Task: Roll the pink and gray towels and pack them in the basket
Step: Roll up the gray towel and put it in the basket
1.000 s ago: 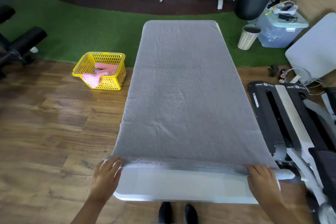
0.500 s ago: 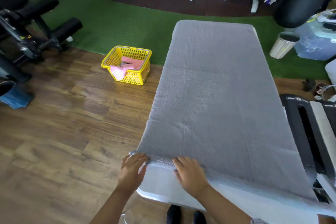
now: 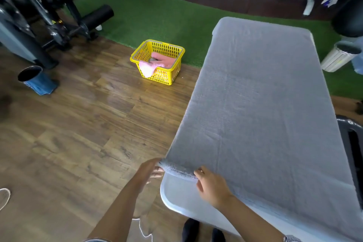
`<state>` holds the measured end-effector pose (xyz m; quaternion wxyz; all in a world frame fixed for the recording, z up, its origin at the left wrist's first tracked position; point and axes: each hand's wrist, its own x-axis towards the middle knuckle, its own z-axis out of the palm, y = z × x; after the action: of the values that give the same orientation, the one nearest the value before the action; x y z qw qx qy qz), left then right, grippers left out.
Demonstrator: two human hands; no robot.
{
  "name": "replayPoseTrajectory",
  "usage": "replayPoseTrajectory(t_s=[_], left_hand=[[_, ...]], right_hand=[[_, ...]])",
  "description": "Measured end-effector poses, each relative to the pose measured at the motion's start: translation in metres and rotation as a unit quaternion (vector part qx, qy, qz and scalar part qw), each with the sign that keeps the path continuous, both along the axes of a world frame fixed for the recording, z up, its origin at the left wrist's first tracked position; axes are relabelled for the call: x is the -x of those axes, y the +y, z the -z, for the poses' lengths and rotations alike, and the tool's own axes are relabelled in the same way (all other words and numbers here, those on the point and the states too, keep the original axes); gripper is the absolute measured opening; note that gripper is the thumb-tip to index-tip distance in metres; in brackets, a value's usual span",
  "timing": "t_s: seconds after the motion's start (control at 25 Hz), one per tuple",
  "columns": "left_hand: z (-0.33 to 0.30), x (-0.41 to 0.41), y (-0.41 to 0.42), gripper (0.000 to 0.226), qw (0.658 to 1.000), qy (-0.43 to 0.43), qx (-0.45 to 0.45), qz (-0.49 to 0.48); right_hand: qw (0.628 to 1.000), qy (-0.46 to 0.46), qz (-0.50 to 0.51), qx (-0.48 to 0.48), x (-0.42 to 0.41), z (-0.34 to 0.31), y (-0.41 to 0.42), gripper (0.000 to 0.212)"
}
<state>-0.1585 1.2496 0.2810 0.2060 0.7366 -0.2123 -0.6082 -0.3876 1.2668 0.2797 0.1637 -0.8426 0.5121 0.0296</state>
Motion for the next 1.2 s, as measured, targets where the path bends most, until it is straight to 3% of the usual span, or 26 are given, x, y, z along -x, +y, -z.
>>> replayPoseTrajectory(t_s=[0.12, 0.24, 0.4, 0.48, 0.64, 0.8, 0.92, 1.0, 1.12, 1.2], left_hand=[[0.012, -0.011, 0.002, 0.034, 0.992, -0.070, 0.099, 0.022], [0.017, -0.022, 0.010, 0.036, 0.977, -0.141, 0.151, 0.058], [0.021, -0.024, 0.016, 0.038, 0.984, -0.080, 0.138, 0.079], [0.019, -0.023, 0.016, 0.027, 0.986, -0.048, 0.149, 0.053], [0.013, -0.015, 0.014, 0.027, 0.984, 0.026, 0.166, 0.065], [0.019, -0.016, 0.017, 0.018, 0.981, -0.008, 0.177, 0.078], [0.020, -0.018, 0.021, 0.030, 0.968, -0.065, 0.221, 0.100], [0.021, -0.018, 0.023, 0.021, 0.947, -0.127, 0.261, 0.139], [0.030, -0.018, 0.026, 0.018, 0.897, -0.224, 0.335, 0.182], [0.036, -0.017, 0.030, 0.012, 0.819, -0.330, 0.414, 0.223]], right_hand=[[0.999, -0.048, 0.005, -0.001, 0.004, 0.000, 0.001, 0.009], [0.997, -0.052, 0.001, -0.051, 0.007, 0.003, 0.002, 0.027], [0.993, -0.064, 0.011, -0.096, 0.007, 0.001, -0.002, 0.028], [0.991, -0.066, 0.006, -0.112, 0.007, 0.001, -0.004, 0.027], [0.989, -0.084, 0.014, -0.123, 0.009, 0.001, -0.006, 0.012], [0.984, -0.107, 0.017, -0.139, 0.010, 0.003, -0.010, 0.017], [0.976, -0.145, 0.017, -0.161, 0.010, 0.001, -0.012, 0.026], [0.974, -0.164, 0.027, -0.152, 0.011, 0.001, -0.010, 0.004], [0.982, -0.152, 0.025, -0.113, 0.014, 0.008, -0.003, 0.017], [0.987, -0.117, 0.013, -0.111, 0.014, 0.012, 0.001, 0.029]])
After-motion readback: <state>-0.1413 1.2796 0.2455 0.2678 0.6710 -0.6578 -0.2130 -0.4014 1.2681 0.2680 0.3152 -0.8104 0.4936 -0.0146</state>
